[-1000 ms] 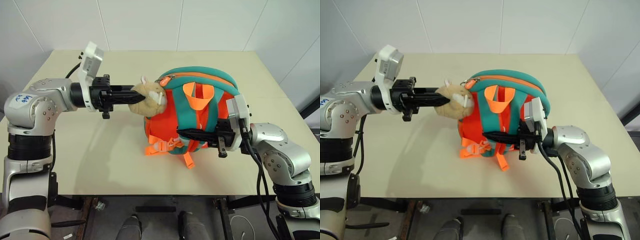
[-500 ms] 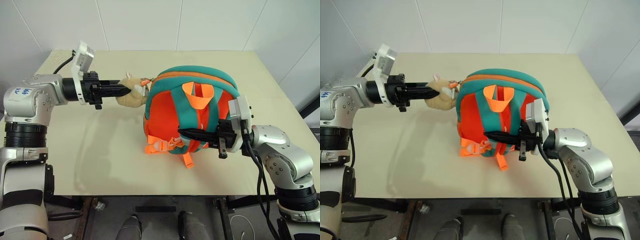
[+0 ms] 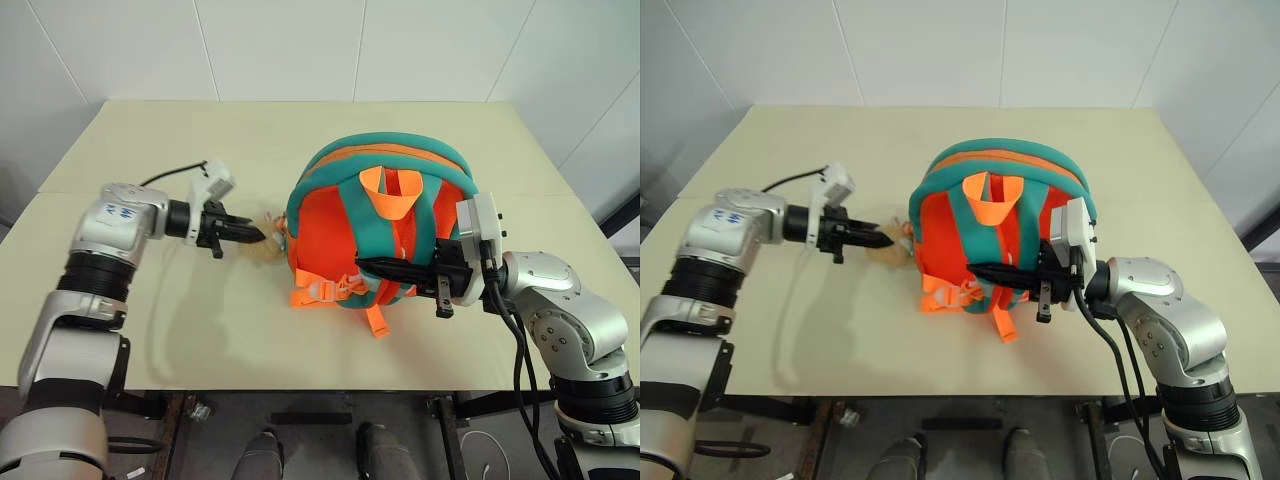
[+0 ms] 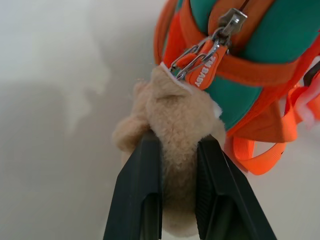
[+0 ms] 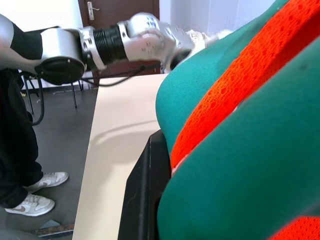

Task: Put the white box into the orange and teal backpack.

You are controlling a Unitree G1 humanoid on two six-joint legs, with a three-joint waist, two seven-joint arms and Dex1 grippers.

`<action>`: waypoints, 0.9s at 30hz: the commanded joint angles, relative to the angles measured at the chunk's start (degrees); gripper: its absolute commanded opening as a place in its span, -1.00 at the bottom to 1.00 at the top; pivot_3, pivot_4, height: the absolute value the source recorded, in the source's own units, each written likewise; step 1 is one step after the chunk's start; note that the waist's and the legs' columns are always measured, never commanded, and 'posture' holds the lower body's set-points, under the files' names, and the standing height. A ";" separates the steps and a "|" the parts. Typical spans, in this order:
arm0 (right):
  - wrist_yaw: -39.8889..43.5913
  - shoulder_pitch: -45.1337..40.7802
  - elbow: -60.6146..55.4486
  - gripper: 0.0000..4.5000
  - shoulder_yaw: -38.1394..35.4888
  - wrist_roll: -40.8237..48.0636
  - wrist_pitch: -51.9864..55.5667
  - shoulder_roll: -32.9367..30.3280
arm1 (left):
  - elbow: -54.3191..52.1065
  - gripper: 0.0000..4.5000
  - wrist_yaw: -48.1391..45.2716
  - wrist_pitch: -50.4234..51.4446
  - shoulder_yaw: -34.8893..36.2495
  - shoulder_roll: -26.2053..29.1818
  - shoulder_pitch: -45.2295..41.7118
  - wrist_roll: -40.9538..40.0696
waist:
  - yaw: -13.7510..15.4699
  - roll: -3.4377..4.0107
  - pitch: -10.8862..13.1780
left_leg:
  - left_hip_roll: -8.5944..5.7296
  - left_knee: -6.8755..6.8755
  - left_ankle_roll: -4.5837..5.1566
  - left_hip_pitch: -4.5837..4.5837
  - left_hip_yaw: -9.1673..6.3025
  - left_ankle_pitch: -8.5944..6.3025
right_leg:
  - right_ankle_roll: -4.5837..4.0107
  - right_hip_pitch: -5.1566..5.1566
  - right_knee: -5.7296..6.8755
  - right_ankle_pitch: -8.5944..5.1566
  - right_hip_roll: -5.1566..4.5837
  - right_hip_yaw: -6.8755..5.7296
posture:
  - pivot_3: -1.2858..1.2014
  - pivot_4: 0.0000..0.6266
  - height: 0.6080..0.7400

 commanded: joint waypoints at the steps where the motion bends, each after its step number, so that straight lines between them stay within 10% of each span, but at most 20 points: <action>1: -0.72 0.09 -2.69 -1.00 -0.55 1.51 1.36 -0.91 | 1.92 -0.81 0.36 -0.90 -1.71 -2.33 0.05 3.18 | 0.05 0.00 0.00 | 0.00 0.00 0.00 0.01 0.00 0.00 | 0.00 0.00 0.01 0.00 0.00 0.00 | 0.03 -0.52 1.00; 12: -3.20 1.35 -4.71 -0.86 -1.62 4.67 14.79 -9.22 | 2.70 -0.82 -0.18 -2.44 11.00 -4.71 -1.65 -4.01 | 1.47 -0.02 -0.01 | -0.01 0.07 0.01 -0.06 -0.01 0.00 | 0.01 0.02 -0.08 0.01 -0.01 -0.01 | 0.03 -0.52 1.00; 24: -3.55 9.80 -8.58 0.96 -16.06 8.92 18.61 -20.45 | -2.31 0.93 0.81 -6.06 17.71 0.92 4.08 -4.47 | 1.26 -0.01 -0.01 | 0.01 0.05 0.07 -0.04 0.06 -0.12 | 0.02 0.01 -0.11 0.01 -0.01 0.00 | 0.03 -0.52 1.00; 27: -1.56 15.03 -7.28 1.00 -23.81 7.05 18.54 -25.53 | -4.03 0.98 0.86 -7.76 20.13 3.11 7.20 -5.33 | 1.38 -0.01 -0.01 | 0.02 0.04 0.07 -0.03 0.11 -0.14 | 0.01 -0.01 -0.12 0.01 -0.02 0.01 | 0.03 -0.52 1.00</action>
